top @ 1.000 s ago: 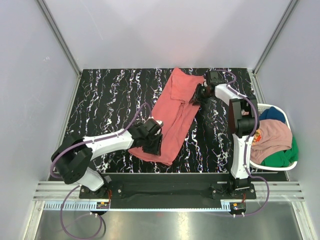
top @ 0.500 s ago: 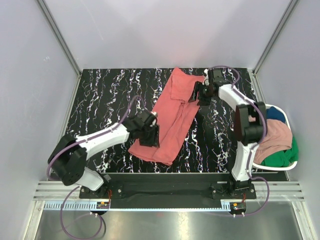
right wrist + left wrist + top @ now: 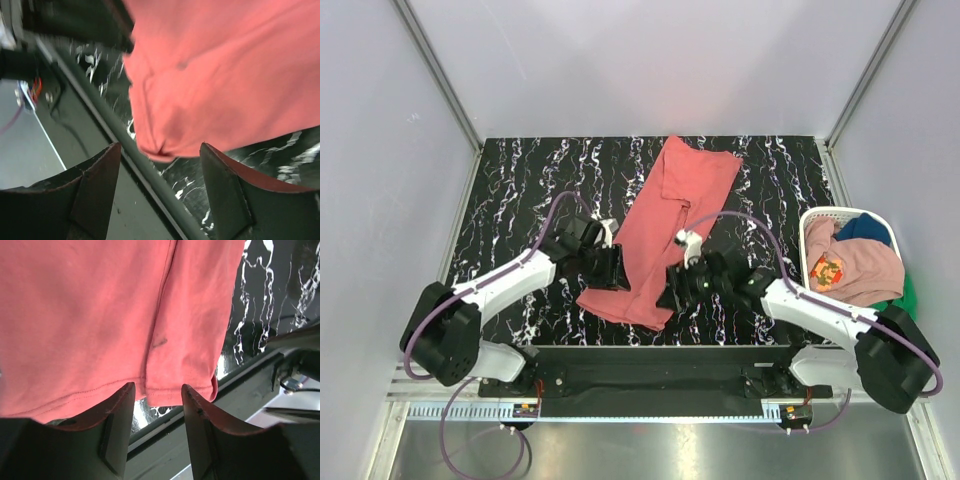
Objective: Fold and stack the t-shirts
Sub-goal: Fold the tshirt
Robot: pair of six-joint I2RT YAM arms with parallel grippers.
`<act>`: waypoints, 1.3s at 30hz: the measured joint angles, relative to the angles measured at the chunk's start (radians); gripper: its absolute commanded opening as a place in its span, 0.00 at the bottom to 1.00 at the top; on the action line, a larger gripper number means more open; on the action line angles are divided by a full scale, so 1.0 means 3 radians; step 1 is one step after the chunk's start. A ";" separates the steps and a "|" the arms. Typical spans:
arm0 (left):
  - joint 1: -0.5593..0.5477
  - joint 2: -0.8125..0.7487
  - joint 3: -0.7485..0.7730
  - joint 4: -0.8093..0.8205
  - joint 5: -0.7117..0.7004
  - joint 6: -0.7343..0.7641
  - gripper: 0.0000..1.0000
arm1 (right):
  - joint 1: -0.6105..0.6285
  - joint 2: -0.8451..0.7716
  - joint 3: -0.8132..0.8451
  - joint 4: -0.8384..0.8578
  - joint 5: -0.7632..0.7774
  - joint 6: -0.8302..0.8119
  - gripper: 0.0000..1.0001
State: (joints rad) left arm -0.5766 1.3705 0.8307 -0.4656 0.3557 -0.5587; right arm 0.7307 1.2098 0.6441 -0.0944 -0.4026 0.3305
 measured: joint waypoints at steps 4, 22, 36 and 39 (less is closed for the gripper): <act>0.0113 0.0000 -0.0184 0.0100 0.0195 0.0000 0.47 | 0.0373 0.0062 -0.0268 0.0301 0.0130 0.0086 0.69; 0.0067 0.0614 -0.0060 0.0762 0.0994 -0.0161 0.46 | 0.0909 0.0385 -0.0483 0.0846 0.0696 0.0106 0.68; -0.0354 0.1492 0.0470 0.1240 0.1246 -0.0212 0.44 | 0.0916 0.0267 -0.0456 0.0647 0.0707 0.0102 0.67; -0.0352 0.1659 0.0470 0.1244 0.1216 -0.0211 0.43 | 0.0921 0.0290 -0.0458 0.0690 0.0661 0.0137 0.66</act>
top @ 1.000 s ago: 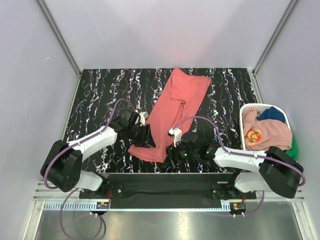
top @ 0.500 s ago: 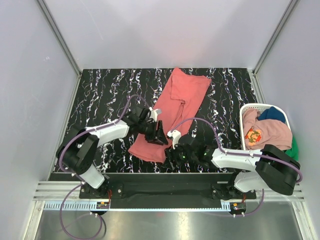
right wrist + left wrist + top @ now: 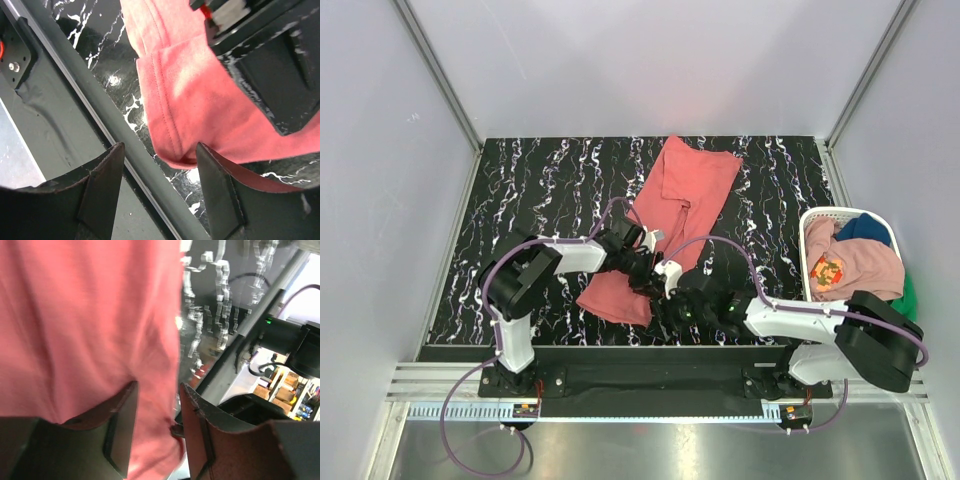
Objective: Fold and stack the t-shirts
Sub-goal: Fold the tshirt
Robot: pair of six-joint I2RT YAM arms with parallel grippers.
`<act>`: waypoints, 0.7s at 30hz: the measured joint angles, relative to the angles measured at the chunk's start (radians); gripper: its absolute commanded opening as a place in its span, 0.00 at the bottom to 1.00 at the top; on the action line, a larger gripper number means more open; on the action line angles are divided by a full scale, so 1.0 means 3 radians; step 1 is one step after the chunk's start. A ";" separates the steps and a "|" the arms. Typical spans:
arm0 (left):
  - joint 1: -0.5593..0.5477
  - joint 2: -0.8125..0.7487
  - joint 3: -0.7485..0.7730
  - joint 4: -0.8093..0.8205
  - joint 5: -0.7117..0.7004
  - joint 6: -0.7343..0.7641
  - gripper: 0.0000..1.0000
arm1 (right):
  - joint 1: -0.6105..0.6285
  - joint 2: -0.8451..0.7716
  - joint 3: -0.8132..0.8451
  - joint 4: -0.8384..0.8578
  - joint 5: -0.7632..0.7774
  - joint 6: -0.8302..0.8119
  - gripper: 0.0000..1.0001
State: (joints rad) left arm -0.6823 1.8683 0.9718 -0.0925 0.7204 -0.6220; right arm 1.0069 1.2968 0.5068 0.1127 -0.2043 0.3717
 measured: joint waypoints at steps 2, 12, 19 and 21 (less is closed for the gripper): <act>0.0006 0.0056 0.0000 0.0018 0.0003 -0.0014 0.43 | 0.0019 0.0050 0.0000 0.0028 0.0003 0.0024 0.66; 0.0008 0.0060 -0.0001 0.0067 -0.0034 -0.0018 0.43 | 0.0338 0.0228 0.0114 -0.0172 0.0318 0.0131 0.48; 0.0008 0.0085 -0.0001 0.0097 -0.0022 -0.0022 0.43 | 0.0516 -0.0013 0.0254 -0.0710 0.0914 0.0305 0.40; 0.0008 0.0092 -0.0003 0.0120 -0.0018 -0.0023 0.43 | 0.0543 -0.0076 0.0254 -0.0805 0.1045 0.0336 0.41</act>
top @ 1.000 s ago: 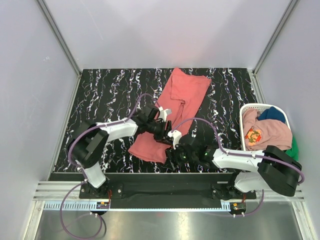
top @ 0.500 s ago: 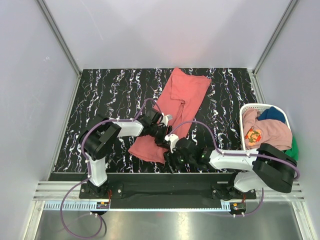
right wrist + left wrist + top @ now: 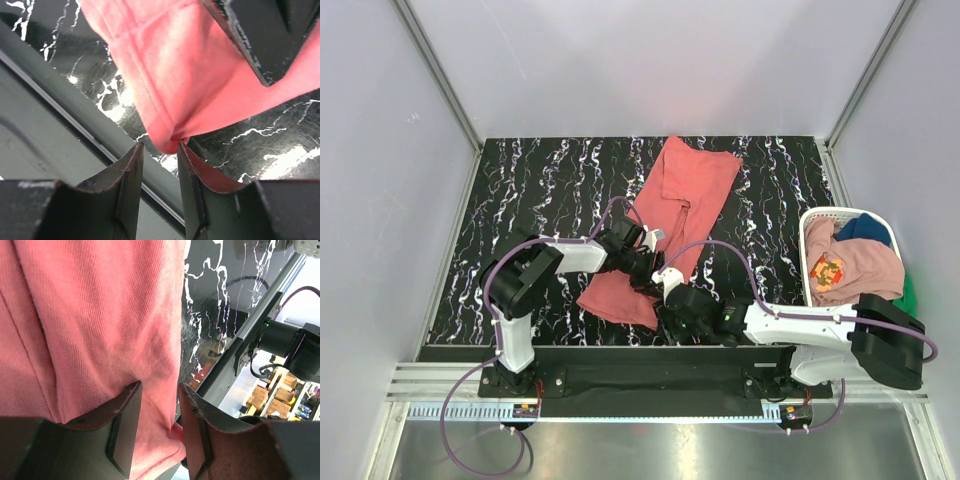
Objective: Fold and stack the t-shirts
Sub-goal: Fold the tshirt
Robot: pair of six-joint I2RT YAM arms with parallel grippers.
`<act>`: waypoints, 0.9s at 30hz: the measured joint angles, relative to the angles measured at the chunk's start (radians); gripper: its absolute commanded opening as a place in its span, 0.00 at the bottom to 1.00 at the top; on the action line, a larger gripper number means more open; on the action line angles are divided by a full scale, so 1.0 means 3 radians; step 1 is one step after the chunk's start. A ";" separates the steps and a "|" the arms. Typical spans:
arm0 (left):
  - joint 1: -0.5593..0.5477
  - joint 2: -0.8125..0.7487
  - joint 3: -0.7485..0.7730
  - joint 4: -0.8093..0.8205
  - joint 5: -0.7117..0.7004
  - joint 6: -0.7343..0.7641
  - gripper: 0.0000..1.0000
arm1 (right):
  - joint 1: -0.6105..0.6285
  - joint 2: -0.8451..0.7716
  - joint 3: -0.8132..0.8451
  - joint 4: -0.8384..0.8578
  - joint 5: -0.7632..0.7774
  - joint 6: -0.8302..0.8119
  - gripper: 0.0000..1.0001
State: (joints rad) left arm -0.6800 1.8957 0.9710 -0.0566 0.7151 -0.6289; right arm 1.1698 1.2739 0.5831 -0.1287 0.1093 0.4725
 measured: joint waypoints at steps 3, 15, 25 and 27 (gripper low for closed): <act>0.0000 0.0006 -0.0004 0.0024 0.0008 -0.0003 0.43 | 0.0010 -0.0008 -0.0005 -0.0023 0.0051 0.0020 0.43; 0.0005 0.0027 -0.0018 0.0084 0.0038 -0.0018 0.43 | 0.0125 0.0305 -0.0022 0.0086 0.0104 0.0024 0.47; 0.0029 0.0088 -0.0001 0.0121 0.0125 -0.0029 0.42 | 0.0217 0.0228 0.0167 -0.0341 0.0290 0.0165 0.00; 0.0029 0.0094 0.0003 0.0125 0.0130 -0.0029 0.42 | 0.0219 0.0161 0.0270 -0.0512 0.0313 0.0273 0.00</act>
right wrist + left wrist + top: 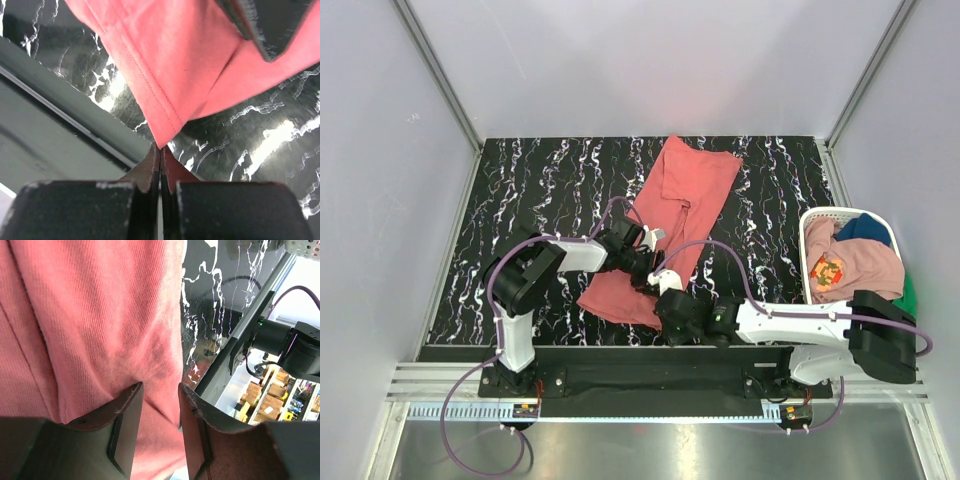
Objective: Fold and stack the t-shirts
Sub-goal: Fold the tshirt
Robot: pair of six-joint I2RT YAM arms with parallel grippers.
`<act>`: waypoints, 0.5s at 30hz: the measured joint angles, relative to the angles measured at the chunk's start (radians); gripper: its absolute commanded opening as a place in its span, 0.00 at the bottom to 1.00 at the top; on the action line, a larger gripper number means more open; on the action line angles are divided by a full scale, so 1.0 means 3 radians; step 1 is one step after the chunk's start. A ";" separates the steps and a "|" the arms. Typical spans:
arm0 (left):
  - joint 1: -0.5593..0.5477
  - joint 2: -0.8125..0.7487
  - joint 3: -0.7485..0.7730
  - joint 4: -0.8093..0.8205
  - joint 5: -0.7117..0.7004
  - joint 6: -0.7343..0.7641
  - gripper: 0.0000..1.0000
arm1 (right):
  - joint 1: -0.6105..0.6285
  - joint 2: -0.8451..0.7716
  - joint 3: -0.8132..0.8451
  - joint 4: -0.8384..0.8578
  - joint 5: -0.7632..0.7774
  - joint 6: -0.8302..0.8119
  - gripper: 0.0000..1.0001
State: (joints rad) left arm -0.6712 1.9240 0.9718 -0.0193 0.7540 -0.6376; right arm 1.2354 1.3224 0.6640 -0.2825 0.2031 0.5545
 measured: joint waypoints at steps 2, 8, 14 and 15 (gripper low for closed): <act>0.0000 0.0004 0.0001 0.0006 0.0004 0.0000 0.42 | 0.0000 -0.0011 0.0165 -0.0235 0.0039 0.0153 0.00; -0.0004 0.0005 0.0001 0.0022 0.0004 0.0001 0.42 | 0.0000 0.0223 0.0615 -0.0916 0.0042 0.0785 0.00; -0.0008 0.0005 -0.0025 0.0097 0.0004 -0.0003 0.42 | 0.0000 0.0380 0.0627 -0.1371 -0.0010 0.1342 0.00; -0.0010 0.0005 -0.0034 0.0120 0.0005 -0.0006 0.42 | 0.0000 0.0384 0.0628 -0.1401 -0.0010 0.1389 0.00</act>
State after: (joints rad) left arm -0.6743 1.9255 0.9615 0.0166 0.7555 -0.6395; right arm 1.2354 1.4376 0.8524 -0.7029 0.2001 0.9710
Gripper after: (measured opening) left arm 0.422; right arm 0.011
